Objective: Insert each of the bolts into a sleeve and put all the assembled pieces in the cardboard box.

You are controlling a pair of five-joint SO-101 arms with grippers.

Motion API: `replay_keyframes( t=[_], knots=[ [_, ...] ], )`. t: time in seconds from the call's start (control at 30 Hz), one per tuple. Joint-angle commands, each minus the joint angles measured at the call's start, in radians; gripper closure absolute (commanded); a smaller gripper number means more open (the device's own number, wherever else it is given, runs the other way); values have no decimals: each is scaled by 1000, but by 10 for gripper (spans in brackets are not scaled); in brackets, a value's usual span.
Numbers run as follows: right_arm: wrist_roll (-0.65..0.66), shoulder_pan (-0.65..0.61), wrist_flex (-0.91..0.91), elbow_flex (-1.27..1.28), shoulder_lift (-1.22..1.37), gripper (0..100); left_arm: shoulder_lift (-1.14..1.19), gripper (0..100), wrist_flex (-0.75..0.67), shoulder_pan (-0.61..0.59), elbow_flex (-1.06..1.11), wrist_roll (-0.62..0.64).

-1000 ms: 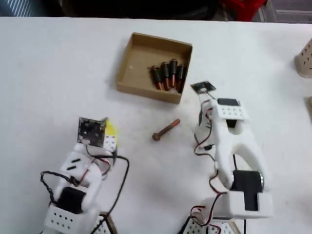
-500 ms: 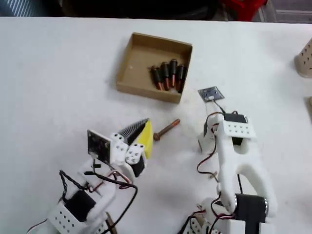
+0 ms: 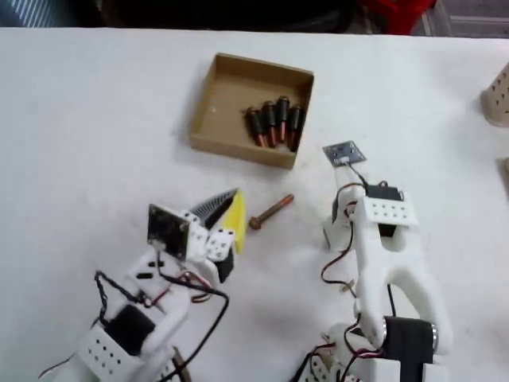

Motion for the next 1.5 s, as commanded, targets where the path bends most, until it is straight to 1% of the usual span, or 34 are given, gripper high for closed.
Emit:
replay_keyframes(
  t=[0.0, 0.13, 0.37, 0.43, 0.6, 0.67, 0.77, 0.83, 1.0, 1.17, 1.27, 1.37, 1.47],
  knots=[
    [-3, 13, -19, -3, -42, 982, 317, 974, -26, -10, -224, 3],
    [-3, 16, -59, 21, -42, 982, 611, 973, -29, -7, -371, 0],
    [-2, 18, -59, 21, -42, 982, 1072, 972, -43, 8, -605, 8],
    [-2, 18, -59, 21, -42, 982, 1179, 972, -101, 39, -624, 8],
    [-2, 18, -59, 21, -42, 982, 1399, 973, -336, 150, -592, 8],
    [-2, 18, -59, 21, -42, 982, 1481, 973, -404, 154, -589, 8],
    [-2, 18, -61, 21, -42, 982, 1592, 975, -454, 120, -617, 8],
    [-2, 18, -61, 21, -42, 982, 1650, 975, -423, 99, -663, 8],
    [-2, 18, -61, 21, -42, 982, 1719, 975, -245, 74, -778, 8],
    [-2, 18, -61, 21, -42, 982, 1776, 975, -227, -4, -825, 94],
    [-2, 18, -61, 21, -42, 982, 1767, 976, -215, -50, -815, 114],
    [-2, 18, -61, 21, -42, 982, 1730, 976, -115, -102, -813, 114],
    [-2, 18, -61, 21, -42, 982, 1692, 976, -52, -180, -807, 114]
  ],
)
